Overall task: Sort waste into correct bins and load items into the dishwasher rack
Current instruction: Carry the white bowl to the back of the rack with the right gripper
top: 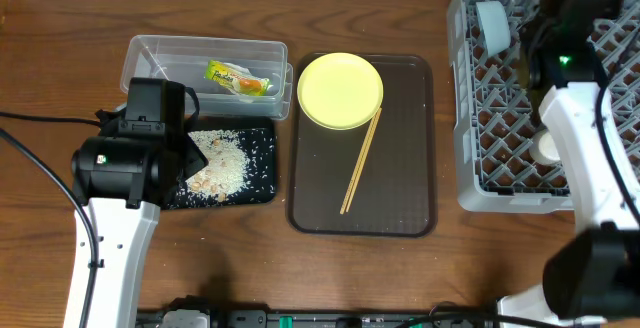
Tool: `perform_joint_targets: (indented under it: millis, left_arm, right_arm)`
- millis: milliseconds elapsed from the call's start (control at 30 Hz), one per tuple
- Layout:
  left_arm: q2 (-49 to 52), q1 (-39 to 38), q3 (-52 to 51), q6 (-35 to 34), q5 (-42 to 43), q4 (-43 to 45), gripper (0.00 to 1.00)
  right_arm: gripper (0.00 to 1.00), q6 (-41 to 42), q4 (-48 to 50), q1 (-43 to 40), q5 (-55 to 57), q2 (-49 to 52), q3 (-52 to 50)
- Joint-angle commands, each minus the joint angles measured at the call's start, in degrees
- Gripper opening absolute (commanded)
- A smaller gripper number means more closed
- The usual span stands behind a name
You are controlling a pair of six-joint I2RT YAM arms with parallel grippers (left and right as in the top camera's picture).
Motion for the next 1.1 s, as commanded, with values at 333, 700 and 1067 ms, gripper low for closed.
perform_joint_targets:
  millis: [333, 700, 1067]
  left_arm:
    - [0.0, 0.2, 0.26, 0.13, -1.09, -0.09, 0.7]
    - [0.0, 0.2, 0.26, 0.11, -1.09, -0.07, 0.7]
    - [0.0, 0.2, 0.26, 0.11, -1.07, -0.07, 0.7]
  right_arm:
    - [0.01, -12.37, 15.98, -4.83, 11.39, 18.47, 0.35]
    - [0.01, -14.47, 18.43, -5.44, 11.93, 26.14, 0.35]
    - [0.01, -13.49, 25.62, -4.96, 13.92, 27.28, 0.35]
